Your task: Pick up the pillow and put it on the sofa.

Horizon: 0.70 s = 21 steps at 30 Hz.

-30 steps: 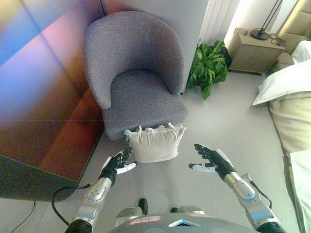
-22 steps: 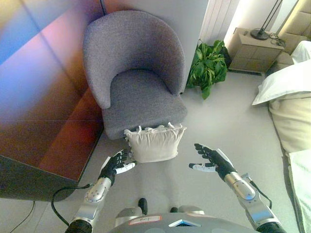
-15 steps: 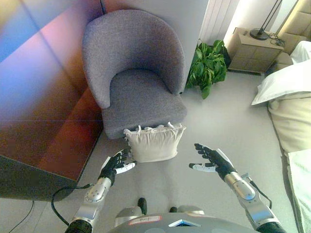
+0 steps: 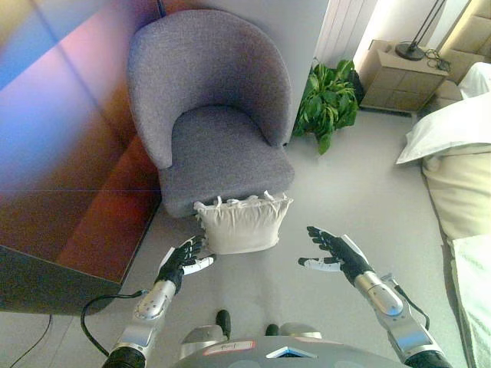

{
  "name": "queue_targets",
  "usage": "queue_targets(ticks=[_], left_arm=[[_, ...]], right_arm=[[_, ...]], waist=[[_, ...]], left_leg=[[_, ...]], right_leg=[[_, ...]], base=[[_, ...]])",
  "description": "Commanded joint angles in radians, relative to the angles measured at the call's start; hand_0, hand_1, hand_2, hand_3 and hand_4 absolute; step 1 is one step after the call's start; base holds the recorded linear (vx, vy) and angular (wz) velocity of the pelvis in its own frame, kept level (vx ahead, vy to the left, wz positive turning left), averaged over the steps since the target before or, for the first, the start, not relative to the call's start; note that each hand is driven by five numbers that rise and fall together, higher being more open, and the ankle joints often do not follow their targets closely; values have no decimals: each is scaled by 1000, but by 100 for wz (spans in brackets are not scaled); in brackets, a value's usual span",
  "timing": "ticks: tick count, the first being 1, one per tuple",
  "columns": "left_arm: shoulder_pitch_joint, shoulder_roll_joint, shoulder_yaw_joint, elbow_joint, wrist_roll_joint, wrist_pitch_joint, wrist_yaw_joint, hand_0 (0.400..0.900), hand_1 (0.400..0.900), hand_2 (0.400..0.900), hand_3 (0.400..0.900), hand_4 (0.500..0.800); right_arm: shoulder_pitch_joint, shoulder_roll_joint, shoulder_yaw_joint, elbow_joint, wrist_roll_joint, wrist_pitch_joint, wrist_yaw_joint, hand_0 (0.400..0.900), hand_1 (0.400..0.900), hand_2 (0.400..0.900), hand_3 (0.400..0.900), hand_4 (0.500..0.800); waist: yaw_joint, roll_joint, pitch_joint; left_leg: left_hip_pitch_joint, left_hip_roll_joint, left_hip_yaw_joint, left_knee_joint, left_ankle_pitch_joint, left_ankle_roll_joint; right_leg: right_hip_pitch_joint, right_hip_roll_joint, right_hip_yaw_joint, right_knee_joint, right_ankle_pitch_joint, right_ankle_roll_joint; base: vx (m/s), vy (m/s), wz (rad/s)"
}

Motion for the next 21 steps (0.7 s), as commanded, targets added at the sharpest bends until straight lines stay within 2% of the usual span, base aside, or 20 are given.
queue_targets(ticks=[1,5,8,10,12,13,15,17,19,21], left_arm=[[-88,28,18,-78,3,-75,5,900,900,900,900,800],[-109,27,8,-76,-6,-71,7,900,900,900,900,800],[-116,24,1,-83,-15,-64,2,900,900,900,900,800],[-122,20,-13,-90,-16,-58,-3,900,900,900,900,800],[-124,20,-19,-97,-25,-58,-3,900,900,900,900,800],[-126,21,-23,-108,-34,-57,-2,900,900,900,900,800],[-135,21,-23,-109,-48,-61,6,900,900,900,900,800],[-134,23,-28,-114,-55,-65,12,900,900,900,900,800],[-138,13,-41,-100,-52,-70,23,900,900,900,900,800],[-150,8,-56,-88,-47,-71,31,900,900,900,900,800]], right_arm=[[-73,-22,-32,-74,56,-99,-32,900,900,900,900,800],[-83,-21,-32,-71,73,-98,-35,900,900,900,900,800],[-93,-23,-27,-65,90,-99,-34,900,900,900,900,800],[-96,-27,-28,-65,95,-97,-39,900,900,900,900,800],[-97,-29,-33,-62,101,-93,-44,900,900,900,900,800],[-99,-31,-35,-62,102,-91,-48,900,900,900,900,800],[-113,-32,-35,-59,102,-89,-55,900,900,900,900,800],[-125,-33,-26,-52,101,-92,-61,900,900,900,900,800],[-134,-30,-19,-28,98,-99,-73,900,900,900,900,800],[-153,-35,-4,-17,94,-102,-83,900,900,900,900,800]], waist=[[-9,-7,-15],[-7,-19,9],[6,-32,41],[15,-34,71],[26,-37,96],[29,-36,101],[39,-35,110],[59,-35,109],[77,-15,106],[96,-3,102]], left_leg=[[-65,143,43,134,-60,-108],[-100,157,16,212,-82,-119],[-178,163,-11,400,-102,-114],[-256,165,-32,564,-49,-98],[-336,143,-57,681,3,-84],[-360,129,-62,686,12,-81],[-441,92,-43,613,5,-81],[-475,85,-25,488,9,-80],[-501,101,-23,309,104,-96],[-517,108,14,150,169,-116]], right_leg=[[-94,-40,33,-40,133,82],[-110,-14,42,-19,121,64],[-107,5,59,-8,113,42],[-92,17,53,-5,107,22],[-79,23,45,-2,93,8],[-76,23,42,-1,82,7],[-74,19,47,-1,70,13],[-64,22,60,-12,59,24],[-39,43,70,-27,42,33],[-9,49,83,-43,21,43]], base=[[-6,-103,8],[-10,-135,3],[5,-178,-12],[14,-139,-1],[57,-80,-2],[109,-31,-4],[174,15,-12],[240,59,-28],[334,102,-24],[332,96,-41]])
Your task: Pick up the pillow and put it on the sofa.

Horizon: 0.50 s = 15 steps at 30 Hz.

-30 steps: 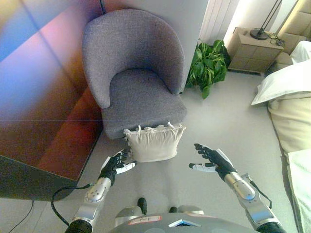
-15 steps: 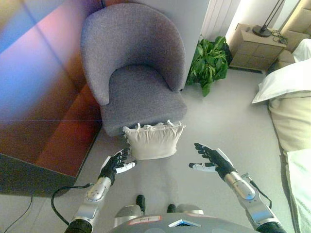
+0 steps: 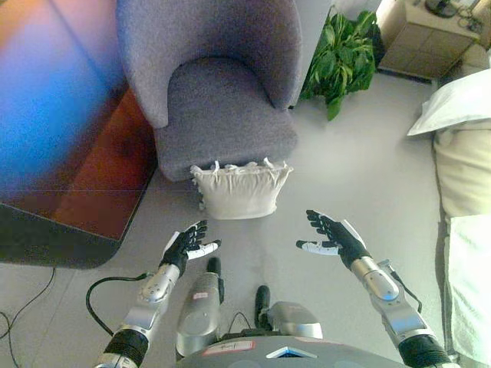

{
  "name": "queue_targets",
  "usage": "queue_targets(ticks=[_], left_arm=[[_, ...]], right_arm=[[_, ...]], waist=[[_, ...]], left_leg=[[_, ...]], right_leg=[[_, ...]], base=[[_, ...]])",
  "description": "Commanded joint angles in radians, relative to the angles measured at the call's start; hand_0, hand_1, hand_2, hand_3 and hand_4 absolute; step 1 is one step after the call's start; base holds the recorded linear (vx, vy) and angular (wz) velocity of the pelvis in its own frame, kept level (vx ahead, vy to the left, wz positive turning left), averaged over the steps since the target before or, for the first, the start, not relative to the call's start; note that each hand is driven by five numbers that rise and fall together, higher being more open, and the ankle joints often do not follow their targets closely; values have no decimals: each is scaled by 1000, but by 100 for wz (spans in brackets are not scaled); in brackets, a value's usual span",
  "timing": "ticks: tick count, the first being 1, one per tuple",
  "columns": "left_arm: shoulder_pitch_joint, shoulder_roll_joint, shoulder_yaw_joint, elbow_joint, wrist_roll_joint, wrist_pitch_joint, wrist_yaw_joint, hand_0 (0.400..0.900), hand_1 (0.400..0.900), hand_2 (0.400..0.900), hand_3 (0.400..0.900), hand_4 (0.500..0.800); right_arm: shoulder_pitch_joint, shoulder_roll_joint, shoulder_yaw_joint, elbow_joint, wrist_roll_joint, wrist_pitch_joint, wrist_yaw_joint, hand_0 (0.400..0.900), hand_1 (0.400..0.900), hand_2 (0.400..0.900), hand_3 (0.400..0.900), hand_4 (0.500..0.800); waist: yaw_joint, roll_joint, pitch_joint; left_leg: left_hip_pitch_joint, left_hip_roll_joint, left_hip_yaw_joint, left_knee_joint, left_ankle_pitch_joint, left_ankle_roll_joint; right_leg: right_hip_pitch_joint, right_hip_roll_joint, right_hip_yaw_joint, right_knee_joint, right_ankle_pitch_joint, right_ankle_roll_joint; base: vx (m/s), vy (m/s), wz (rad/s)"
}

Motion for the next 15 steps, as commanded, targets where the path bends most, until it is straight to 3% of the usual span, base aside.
queue_targets(ticks=[1,3,4,7,10,11,12,13,15], left_arm=[[-57,3,-1,-92,-24,-73,35,900,900,900,900,800],[-64,9,5,-97,-44,-77,44,900,900,900,900,800],[-69,13,4,-94,-49,-75,51,900,900,900,900,800],[-79,28,8,-84,-60,-77,64,900,900,900,900,800],[-86,58,0,-111,-52,-75,56,900,900,900,900,800],[-94,59,5,-97,-60,-74,68,900,900,900,900,800],[-95,58,5,-97,-60,-74,68,900,900,900,900,800],[-100,55,8,-86,-58,-75,80,900,900,900,900,800],[-108,53,15,-80,-66,-74,88,900,900,900,900,800]], right_arm=[[-71,-54,6,-59,47,-90,-52,900,900,900,900,800],[-95,-45,23,-49,48,-87,-52,900,900,900,900,800],[-95,-37,26,-47,46,-86,-53,900,900,900,900,800],[-100,2,42,-32,57,-75,-45,900,900,900,900,800],[-111,4,54,-36,56,-73,-32,900,900,900,900,800],[-135,10,64,-37,50,-72,-33,900,900,900,900,800],[-136,9,64,-37,50,-72,-33,900,900,900,900,800],[-153,15,70,-36,49,-70,-37,900,900,900,900,800],[-164,23,77,-41,47,-69,-40,900,900,900,900,800]], waist=[[36,14,-66],[57,11,-87],[55,10,-102],[72,-39,-141],[76,-69,-142],[70,-65,-127],[72,-60,-129],[65,-45,-117],[45,-11,-102]], left_leg=[[-110,33,44,-146,160,-27],[-90,45,52,-128,176,-19],[-78,46,82,-121,177,-9],[-53,21,92,-94,146,30],[-34,-17,110,-44,64,84],[24,-41,120,-49,22,120],[21,-36,120,-51,25,120],[59,-40,136,-63,9,135],[129,-42,128,-97,-10,151]], right_leg=[[101,33,42,-51,-33,124],[142,29,81,-48,-69,129],[164,20,85,-37,-92,130],[163,-27,96,85,-106,155],[69,-52,102,315,1,199],[-21,-74,75,523,152,231],[-25,-69,78,520,156,230],[-51,-76,37,611,212,238],[-129,-83,-4,718,209,239]], base=[[360,111,-67],[413,162,-70],[496,211,-56],[540,180,-35],[397,218,2],[281,230,-5],[326,283,-11],[205,193,-4],[359,218,12]])
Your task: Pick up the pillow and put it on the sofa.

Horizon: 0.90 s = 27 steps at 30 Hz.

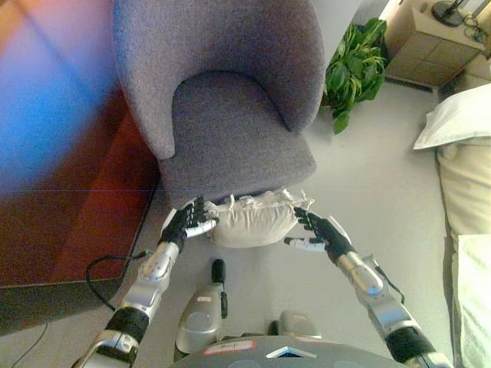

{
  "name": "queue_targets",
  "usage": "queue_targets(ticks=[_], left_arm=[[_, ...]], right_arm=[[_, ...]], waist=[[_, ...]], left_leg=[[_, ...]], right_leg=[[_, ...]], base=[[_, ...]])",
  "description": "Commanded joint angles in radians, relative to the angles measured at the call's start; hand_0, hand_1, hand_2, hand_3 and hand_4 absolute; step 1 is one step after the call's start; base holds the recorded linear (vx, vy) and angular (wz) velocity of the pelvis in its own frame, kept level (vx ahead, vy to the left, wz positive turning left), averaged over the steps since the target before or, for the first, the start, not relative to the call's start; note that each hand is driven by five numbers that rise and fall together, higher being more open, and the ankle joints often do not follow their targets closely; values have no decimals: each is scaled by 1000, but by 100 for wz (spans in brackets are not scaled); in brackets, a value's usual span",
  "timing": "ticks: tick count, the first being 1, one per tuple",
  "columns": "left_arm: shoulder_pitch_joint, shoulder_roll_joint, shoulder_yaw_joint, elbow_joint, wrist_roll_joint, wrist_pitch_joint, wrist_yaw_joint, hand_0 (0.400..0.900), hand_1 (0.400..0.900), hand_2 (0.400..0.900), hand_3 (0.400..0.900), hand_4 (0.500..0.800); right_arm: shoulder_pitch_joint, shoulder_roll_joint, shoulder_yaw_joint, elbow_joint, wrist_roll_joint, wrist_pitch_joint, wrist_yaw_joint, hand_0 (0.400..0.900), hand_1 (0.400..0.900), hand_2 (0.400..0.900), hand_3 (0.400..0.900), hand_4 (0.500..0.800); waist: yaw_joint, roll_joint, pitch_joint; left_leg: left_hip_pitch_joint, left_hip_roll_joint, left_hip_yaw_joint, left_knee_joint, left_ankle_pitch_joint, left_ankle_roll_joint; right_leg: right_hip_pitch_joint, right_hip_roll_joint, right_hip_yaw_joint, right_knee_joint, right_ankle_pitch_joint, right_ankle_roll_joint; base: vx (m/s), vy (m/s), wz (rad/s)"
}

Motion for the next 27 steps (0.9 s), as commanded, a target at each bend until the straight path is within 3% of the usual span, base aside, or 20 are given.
queue_targets(ticks=[1,4,6,8,9,10,11,14,18,19,22,27], left_arm=[[29,6,11,-91,-32,-67,15,900,900,900,900,800],[16,4,0,-81,-34,-68,7,900,900,900,900,800],[8,1,-12,-76,-36,-69,2,900,900,900,900,800],[-4,-3,-19,-65,-35,-70,1,900,900,900,900,800],[-8,1,-19,-66,-32,-72,2,900,900,900,900,800],[1,5,-12,-79,-35,-71,-1,900,900,900,900,800],[13,11,-2,-94,-27,-69,-4,900,900,900,900,800],[0,4,-9,-87,-27,-71,3,900,900,900,900,800],[-60,-20,-38,-93,-67,-74,26,900,900,900,900,800],[-75,-25,-43,-98,-65,-78,39,900,900,900,900,800],[-106,-36,-36,-112,-78,-94,74,900,900,900,900,800],[-118,-36,-14,-100,-55,-117,134,900,900,900,900,800]], right_arm=[[-51,-40,-6,-74,30,-66,-21,900,900,900,900,800],[-47,-47,-13,-87,24,-67,-19,900,900,900,900,800],[-44,-54,-26,-95,15,-66,-30,900,900,900,900,800],[-50,-64,-33,-89,0,-66,-47,900,900,900,900,800],[-52,-71,-41,-97,-11,-68,-60,900,900,900,900,800],[-43,-78,-50,-109,-27,-62,-64,900,900,900,900,800],[-28,-88,-63,-127,-73,-54,-68,900,900,900,900,800],[-50,-109,-51,-116,-133,-57,-94,900,900,900,900,800],[-106,-185,-42,-62,-270,-29,-159,900,900,900,900,800],[-123,-210,-32,-46,-327,-24,-181,900,900,900,900,800],[-169,-252,-25,-12,-411,-8,-236,900,900,900,900,800],[-248,-290,36,30,-551,9,-282,900,900,900,900,800]], waist=[[-13,43,-20],[-45,66,2],[-61,80,12],[-67,76,14],[-72,71,21],[-78,69,24],[-78,54,15],[-81,40,30],[-95,53,73],[-99,55,84],[-111,63,117],[-102,72,147]], left_leg=[[-4,28,-39,-14,-4,-6],[74,23,-73,-54,-17,-16],[114,34,-103,-69,-40,-42],[137,41,-131,-70,-72,-72],[150,48,-154,-69,-95,-97],[183,58,-170,-84,-111,-110],[212,75,-182,-88,-137,-130],[204,103,-187,-85,-135,-149],[122,171,-240,2,-138,-180],[87,181,-232,19,-130,-181],[-1,208,-138,40,-87,-186],[-69,200,-118,65,-95,-182]], right_leg=[[13,88,-94,19,225,-29],[-75,98,-111,-52,138,-58],[-106,59,-129,-211,79,-74],[-115,2,-117,-443,117,-66],[-128,-45,-108,-610,188,-45],[-133,-79,-86,-668,263,-18],[-125,-87,-80,-698,277,3],[-130,-77,-90,-664,291,-1],[-145,-61,-172,-566,232,-33],[-142,-59,-197,-568,224,-37],[-163,-65,-247,-565,217,-42],[-282,-63,-216,-500,213,-45]], base=[[399,119,26],[347,2,33],[348,-146,39],[339,-280,36],[394,-349,55],[528,-413,76],[389,-267,58],[177,-287,63],[47,-328,104],[-46,-262,101],[-101,-123,54],[-65,-7,-11]])
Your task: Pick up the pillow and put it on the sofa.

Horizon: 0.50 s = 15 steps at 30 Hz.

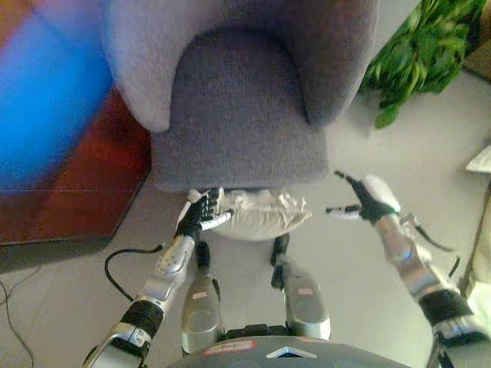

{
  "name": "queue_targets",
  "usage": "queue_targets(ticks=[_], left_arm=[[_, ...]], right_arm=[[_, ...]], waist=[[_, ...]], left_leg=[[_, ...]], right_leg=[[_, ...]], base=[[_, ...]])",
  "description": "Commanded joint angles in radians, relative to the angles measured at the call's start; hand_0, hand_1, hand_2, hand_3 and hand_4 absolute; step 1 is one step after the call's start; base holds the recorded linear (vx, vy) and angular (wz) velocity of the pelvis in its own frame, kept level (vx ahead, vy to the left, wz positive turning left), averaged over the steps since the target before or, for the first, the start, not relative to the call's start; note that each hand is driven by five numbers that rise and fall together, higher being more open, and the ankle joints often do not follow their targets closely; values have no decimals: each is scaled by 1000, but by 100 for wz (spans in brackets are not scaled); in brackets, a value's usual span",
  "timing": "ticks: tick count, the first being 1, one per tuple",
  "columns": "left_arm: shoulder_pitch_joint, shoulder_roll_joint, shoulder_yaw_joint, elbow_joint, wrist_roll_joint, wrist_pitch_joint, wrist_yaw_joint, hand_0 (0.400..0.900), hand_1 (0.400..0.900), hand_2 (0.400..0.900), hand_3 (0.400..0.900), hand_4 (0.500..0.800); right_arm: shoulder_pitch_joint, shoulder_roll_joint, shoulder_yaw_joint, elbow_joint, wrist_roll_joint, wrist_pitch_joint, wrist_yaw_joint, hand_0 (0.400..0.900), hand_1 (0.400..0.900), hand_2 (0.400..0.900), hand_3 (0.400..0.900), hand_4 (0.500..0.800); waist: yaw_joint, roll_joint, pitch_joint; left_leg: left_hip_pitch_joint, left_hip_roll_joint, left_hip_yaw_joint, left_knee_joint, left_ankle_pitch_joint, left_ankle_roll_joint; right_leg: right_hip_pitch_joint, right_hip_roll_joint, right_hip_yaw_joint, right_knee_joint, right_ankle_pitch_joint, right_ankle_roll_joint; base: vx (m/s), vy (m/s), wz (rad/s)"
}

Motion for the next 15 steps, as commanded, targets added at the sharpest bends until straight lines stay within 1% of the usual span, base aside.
queue_targets(ticks=[1,2,5,8,11,15], left_arm=[[-80,40,57,-55,-12,-112,64,900,900,900,900,800],[-82,39,59,-53,-12,-113,64,900,900,900,900,800],[-107,38,50,-49,-16,-123,85,900,900,900,900,800],[-137,35,45,-47,-17,-132,107,900,900,900,900,800],[-171,37,45,-64,-18,-135,132,900,900,900,900,800],[-212,34,40,-69,-18,-144,156,900,900,900,900,800]], right_arm=[[-65,-22,71,-5,-96,-26,-86,900,900,900,900,800],[-71,-21,74,0,-96,-27,-88,900,900,900,900,800],[-109,-32,96,14,-125,-23,-109,900,900,900,900,800],[-139,-32,104,23,-127,-17,-128,900,900,900,900,800],[-169,-34,102,3,-117,-18,-145,900,900,900,900,800],[-211,-38,113,11,-109,-20,-165,900,900,900,900,800]], waist=[[28,-26,7],[27,-27,4],[23,-24,34],[20,-16,52],[11,-12,72],[2,-3,87]], left_leg=[[-19,-9,-13,122,-99,5],[-29,-10,-13,130,-102,5],[-114,-31,-15,205,-126,6],[-201,-44,-18,283,-158,9],[-307,-58,-19,368,-182,13],[-420,-65,-21,449,-209,15]], right_leg=[[-81,-101,55,149,-20,114],[-91,-103,58,155,-22,114],[-159,-112,77,194,-25,114],[-233,-118,95,243,-38,113],[-317,-132,109,297,-47,111],[-415,-145,135,361,-62,108]], base=[[-97,14,-4],[-108,25,-3],[-104,33,2],[-104,33,1],[-115,28,6],[-94,42,2]])
